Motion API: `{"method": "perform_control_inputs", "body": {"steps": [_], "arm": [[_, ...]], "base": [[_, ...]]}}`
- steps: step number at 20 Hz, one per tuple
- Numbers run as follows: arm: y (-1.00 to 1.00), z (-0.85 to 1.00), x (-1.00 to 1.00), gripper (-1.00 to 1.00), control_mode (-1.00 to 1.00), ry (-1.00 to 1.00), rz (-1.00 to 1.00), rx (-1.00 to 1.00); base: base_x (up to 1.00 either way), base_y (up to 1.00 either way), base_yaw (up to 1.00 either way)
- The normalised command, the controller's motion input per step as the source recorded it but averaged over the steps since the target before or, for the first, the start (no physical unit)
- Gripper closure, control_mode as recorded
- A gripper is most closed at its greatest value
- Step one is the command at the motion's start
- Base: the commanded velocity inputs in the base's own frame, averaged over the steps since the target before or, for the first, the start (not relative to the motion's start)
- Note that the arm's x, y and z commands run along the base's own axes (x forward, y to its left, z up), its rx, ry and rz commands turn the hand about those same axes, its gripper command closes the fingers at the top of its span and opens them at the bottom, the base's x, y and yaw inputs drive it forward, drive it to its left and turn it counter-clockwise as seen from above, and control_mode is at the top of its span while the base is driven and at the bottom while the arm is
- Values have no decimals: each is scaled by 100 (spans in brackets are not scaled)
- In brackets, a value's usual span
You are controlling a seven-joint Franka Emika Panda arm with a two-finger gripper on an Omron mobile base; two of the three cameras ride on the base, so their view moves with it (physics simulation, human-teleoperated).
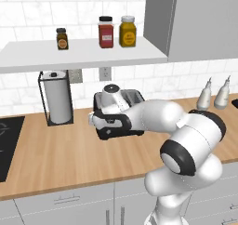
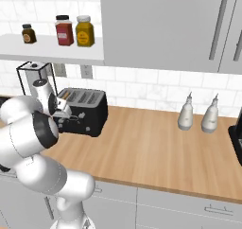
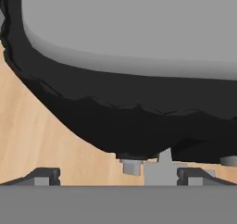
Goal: Start the toaster. Once the lever pops up, take the bread to the plate on the dining counter.
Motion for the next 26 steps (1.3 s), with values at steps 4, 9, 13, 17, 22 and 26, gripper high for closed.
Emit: {"method": "perform_control_inputs", "body": {"steps": [4, 9, 13, 17, 22, 26], "arm": [[0, 13, -3, -100, -100, -2, 0, 0], [2, 44, -16, -100, -100, -10, 0, 0], [2, 54, -8, -100, -100, -20, 0, 0], [5, 63, 1, -100, -100, -10, 0, 2], [-6, 46, 3, -100, -100, -12, 1, 3], [-9, 19, 0, -100, -100, -21, 0, 0]], "base": [[0, 0, 0], [0, 0, 0], [0, 0, 0], [0, 0, 0], [0, 0, 0], [0, 0, 0]]}}
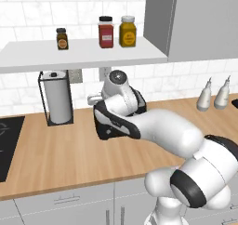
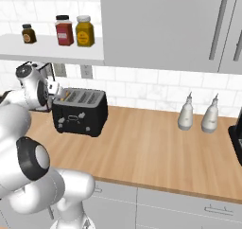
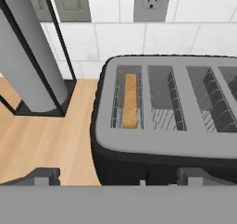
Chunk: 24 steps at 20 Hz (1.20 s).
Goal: Start the toaster. Once the lever pops up, take the bread to the plate on the dining counter.
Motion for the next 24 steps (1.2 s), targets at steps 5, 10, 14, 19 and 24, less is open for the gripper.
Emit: {"method": "perform_control_inputs", "body": {"steps": [5, 10, 14, 19, 24], "arm": [[-9, 1, 0, -100, -100, -20, 0, 0], [-2, 0, 0, -100, -100, -4, 0, 2], [0, -3, 0, -100, -100, 0, 0, 1], [-7, -1, 6, -100, -100, 0, 0, 3], [-3, 0, 33, -100, -100, 0, 0, 1]], "base": [[0, 0, 0], [0, 0, 0], [0, 0, 0], [0, 0, 0], [0, 0, 0]]}}
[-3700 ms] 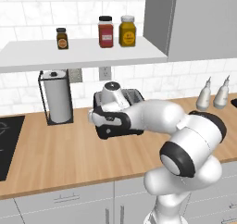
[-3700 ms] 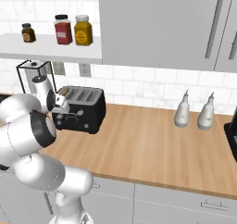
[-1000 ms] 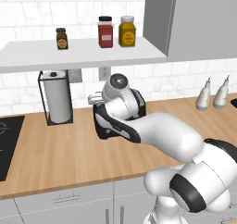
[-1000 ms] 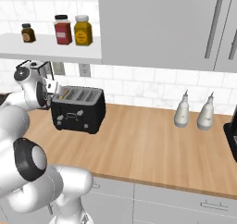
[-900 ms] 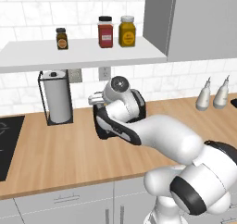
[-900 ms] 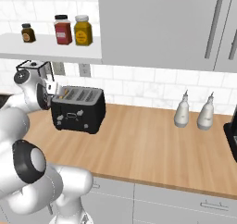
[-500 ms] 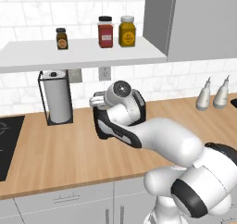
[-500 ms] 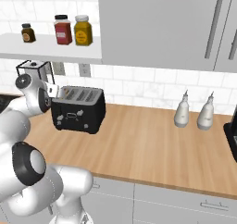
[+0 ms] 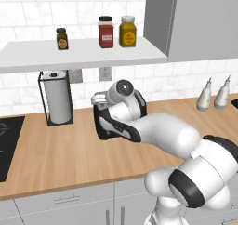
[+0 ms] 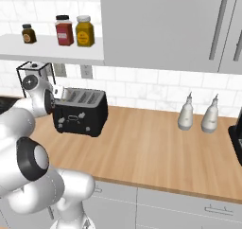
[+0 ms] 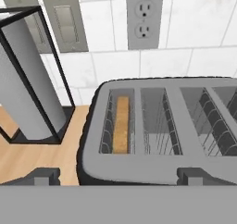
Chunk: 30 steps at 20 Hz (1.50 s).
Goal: Start the toaster. Once the lever pops up, take the bread to the plate on the dining counter.
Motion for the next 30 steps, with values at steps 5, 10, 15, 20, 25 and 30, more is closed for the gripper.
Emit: {"method": "perform_control_inputs", "body": {"steps": [5, 10, 15, 20, 25, 30], "arm": [[0, 0, 30, -100, -100, 0, 0, 0], [0, 0, 25, -100, -100, 0, -8, 0], [0, -6, 5, -100, -100, 0, -4, 0], [11, -16, 0, -100, -100, 0, 0, 0], [4, -8, 0, -100, -100, 0, 0, 0], [0, 0, 2, -100, -100, 0, 0, 0]], "base": [[0, 0, 0], [0, 0, 0], [0, 0, 0], [0, 0, 0], [0, 0, 0], [0, 0, 0]]}}
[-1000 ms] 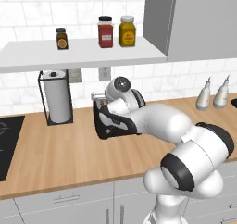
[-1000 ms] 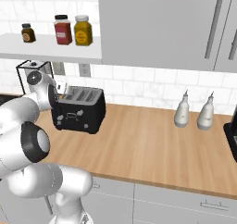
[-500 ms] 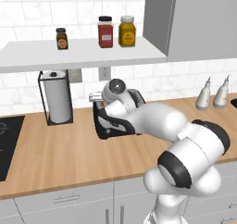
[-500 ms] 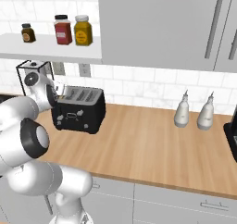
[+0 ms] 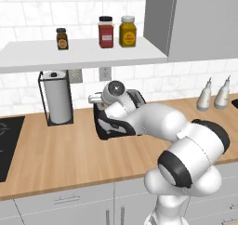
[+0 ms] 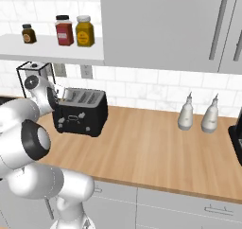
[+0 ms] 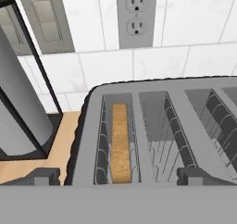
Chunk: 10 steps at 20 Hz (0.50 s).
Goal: Start the toaster. Once the lever pops up, take the bread to the plate on the dining counter.
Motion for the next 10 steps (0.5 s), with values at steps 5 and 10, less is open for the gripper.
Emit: {"method": "perform_control_inputs", "body": {"steps": [5, 10], "arm": [[0, 0, 10, -100, -100, 0, 1, 0], [0, 0, 11, -100, -100, 0, 3, 0]], "base": [[0, 0, 0], [0, 0, 0]]}}
